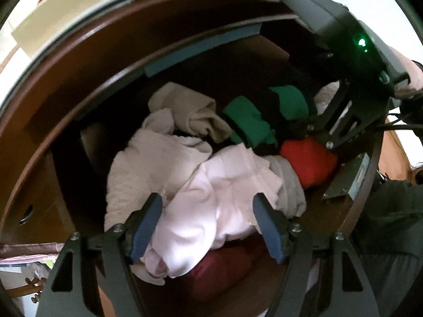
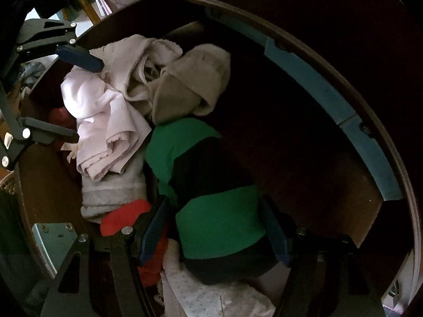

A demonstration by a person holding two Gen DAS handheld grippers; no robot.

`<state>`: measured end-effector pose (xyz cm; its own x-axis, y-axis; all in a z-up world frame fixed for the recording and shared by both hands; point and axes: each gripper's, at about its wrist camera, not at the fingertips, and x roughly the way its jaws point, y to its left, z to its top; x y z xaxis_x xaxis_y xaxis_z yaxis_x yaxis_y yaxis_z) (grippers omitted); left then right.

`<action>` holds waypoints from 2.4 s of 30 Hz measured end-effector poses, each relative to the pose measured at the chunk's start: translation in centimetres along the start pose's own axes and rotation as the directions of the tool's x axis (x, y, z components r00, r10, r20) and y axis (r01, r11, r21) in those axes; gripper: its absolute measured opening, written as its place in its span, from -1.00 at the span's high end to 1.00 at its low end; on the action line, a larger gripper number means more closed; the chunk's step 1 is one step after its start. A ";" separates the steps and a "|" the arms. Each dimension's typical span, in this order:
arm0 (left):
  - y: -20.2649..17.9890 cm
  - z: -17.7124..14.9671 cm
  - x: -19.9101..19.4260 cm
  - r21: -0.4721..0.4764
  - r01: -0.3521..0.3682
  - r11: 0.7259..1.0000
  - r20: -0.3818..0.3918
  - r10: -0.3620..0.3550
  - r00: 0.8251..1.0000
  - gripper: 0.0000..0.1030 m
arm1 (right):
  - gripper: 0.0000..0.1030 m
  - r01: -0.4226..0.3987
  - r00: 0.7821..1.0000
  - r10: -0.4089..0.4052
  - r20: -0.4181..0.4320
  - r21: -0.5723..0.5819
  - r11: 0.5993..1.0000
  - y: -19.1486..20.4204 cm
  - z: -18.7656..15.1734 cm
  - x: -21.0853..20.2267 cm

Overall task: Take underwear out of drawer
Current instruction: 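Grasp the pink garment with the left tool while the right tool grasps the green-black sock, then lift the pink garment with the left tool while the right tool lifts the green-black sock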

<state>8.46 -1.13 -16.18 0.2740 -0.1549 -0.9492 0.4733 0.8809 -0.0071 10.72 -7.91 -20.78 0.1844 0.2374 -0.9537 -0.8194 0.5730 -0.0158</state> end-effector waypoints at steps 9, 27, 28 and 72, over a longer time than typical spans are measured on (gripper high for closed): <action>-0.2 0.5 2.3 -0.002 0.025 1.000 -0.055 -0.025 0.998 -0.33 | -0.38 -0.007 1.000 0.007 -0.007 0.004 1.000 -0.5 -0.2 0.6; 1.0 0.3 3.2 -0.027 0.062 0.998 -0.035 -0.063 0.997 0.82 | 0.33 -0.031 0.999 0.031 0.019 0.006 0.999 0.2 0.9 1.4; 0.9 0.2 2.9 -0.031 0.054 0.998 -0.020 -0.054 0.998 0.83 | 0.35 -0.033 0.999 0.033 0.025 0.011 0.999 0.2 0.9 1.4; 2.2 -6.2 -4.8 -0.286 0.193 0.939 0.475 -0.036 0.879 0.92 | 0.38 -0.085 0.937 0.036 0.347 0.129 0.988 -1.2 -3.2 -6.2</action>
<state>3.03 4.26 -13.59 0.6215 -0.3809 -0.6846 0.2580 0.9246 -0.2801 8.82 -12.52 -15.80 0.3321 0.5155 -0.7899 -0.7556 0.6467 0.1043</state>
